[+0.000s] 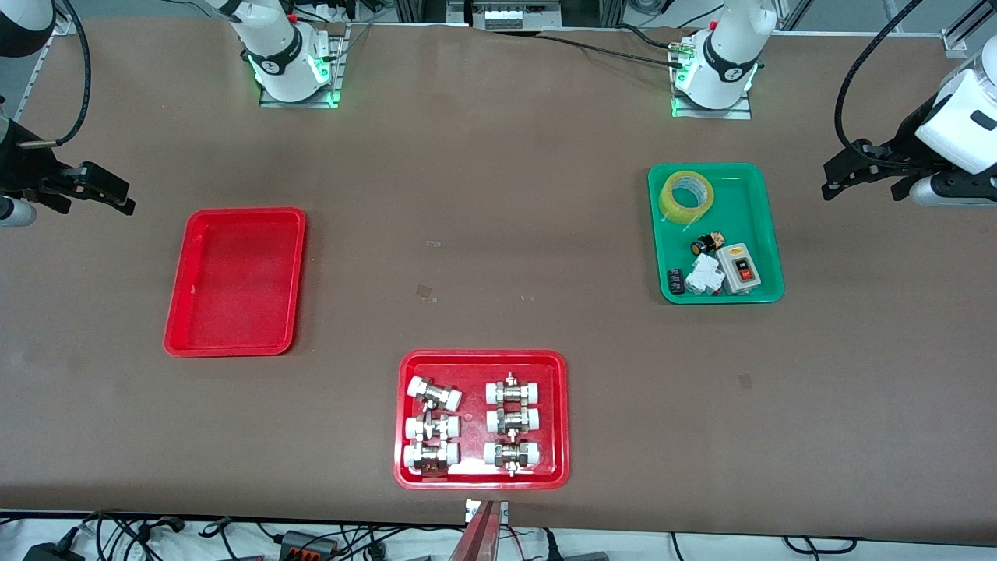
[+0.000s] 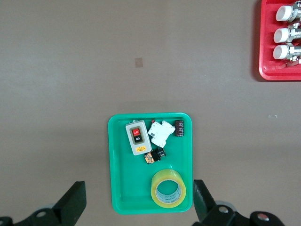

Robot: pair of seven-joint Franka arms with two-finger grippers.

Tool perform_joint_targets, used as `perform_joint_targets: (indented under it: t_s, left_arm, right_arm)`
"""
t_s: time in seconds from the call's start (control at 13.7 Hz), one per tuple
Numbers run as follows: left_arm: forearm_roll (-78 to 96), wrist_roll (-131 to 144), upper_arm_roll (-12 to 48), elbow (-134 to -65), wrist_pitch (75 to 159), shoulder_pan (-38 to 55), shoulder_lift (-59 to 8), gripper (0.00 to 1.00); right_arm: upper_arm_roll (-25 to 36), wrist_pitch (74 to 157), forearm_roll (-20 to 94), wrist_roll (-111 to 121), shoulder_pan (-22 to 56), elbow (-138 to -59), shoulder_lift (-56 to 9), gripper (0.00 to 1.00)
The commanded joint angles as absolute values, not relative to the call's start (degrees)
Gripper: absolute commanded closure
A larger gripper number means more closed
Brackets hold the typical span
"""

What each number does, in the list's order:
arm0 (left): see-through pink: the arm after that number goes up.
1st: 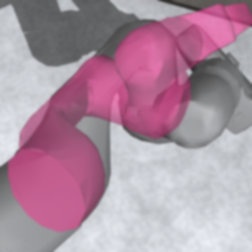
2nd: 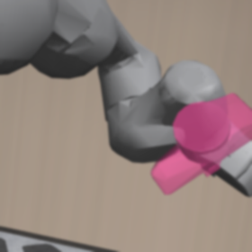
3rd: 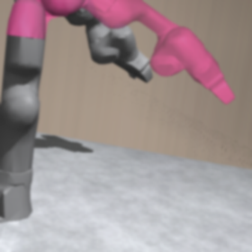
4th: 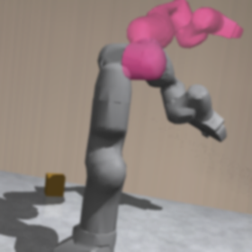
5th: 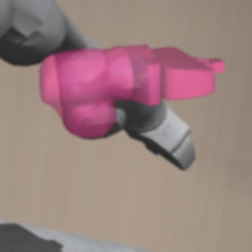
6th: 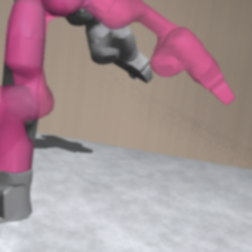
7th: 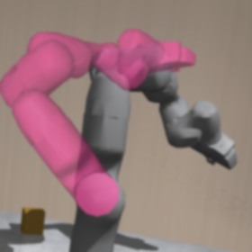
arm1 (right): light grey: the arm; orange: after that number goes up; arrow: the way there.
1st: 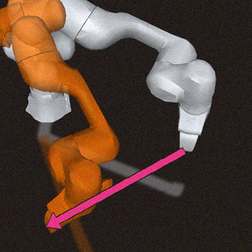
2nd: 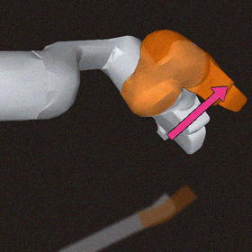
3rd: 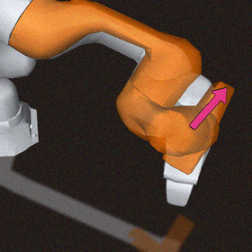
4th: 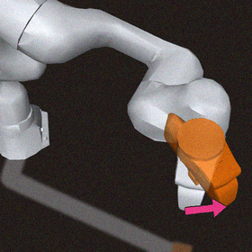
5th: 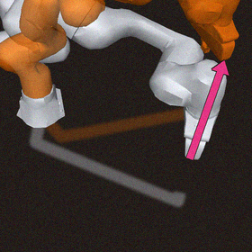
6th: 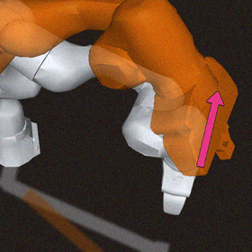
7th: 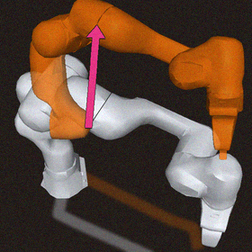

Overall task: Left arm passes tape to right arm into tray
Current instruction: 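Move the left gripper toward the yellow tape roll in the green tray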

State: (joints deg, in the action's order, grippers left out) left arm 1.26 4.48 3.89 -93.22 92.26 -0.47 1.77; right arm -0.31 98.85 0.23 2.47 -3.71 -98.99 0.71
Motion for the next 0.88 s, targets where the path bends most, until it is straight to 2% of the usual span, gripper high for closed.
perform_joint_targets:
  t_s: [0.0, 0.44, 0.58, 0.8]
  left_arm:
    - [1.85, 3.08, 4.13, -91.67, 91.32, -0.79, 1.05, 0.0]
    - [1.85, 3.08, 4.39, -91.93, 89.04, -0.7, 0.97, 0.0]
    - [1.93, 2.73, 4.48, -92.55, 83.44, -0.62, 0.27, 0.0]
    - [2.46, 3.07, 4.74, -100.6, 81.99, -0.18, -0.7, 0.0]
  right_arm:
    - [-0.62, 97.82, 0.18, 2.64, -3.87, -98.44, 1.23, 0.0]
    - [-0.62, 97.91, 0.18, 2.72, -3.87, -98.35, 0.97, 0.0]
    - [-0.62, 97.74, 0.18, 3.07, -3.95, -98.35, 0.88, 0.0]
    - [-0.62, 97.91, 0.18, 2.55, -3.96, -98.17, 0.79, 0.0]
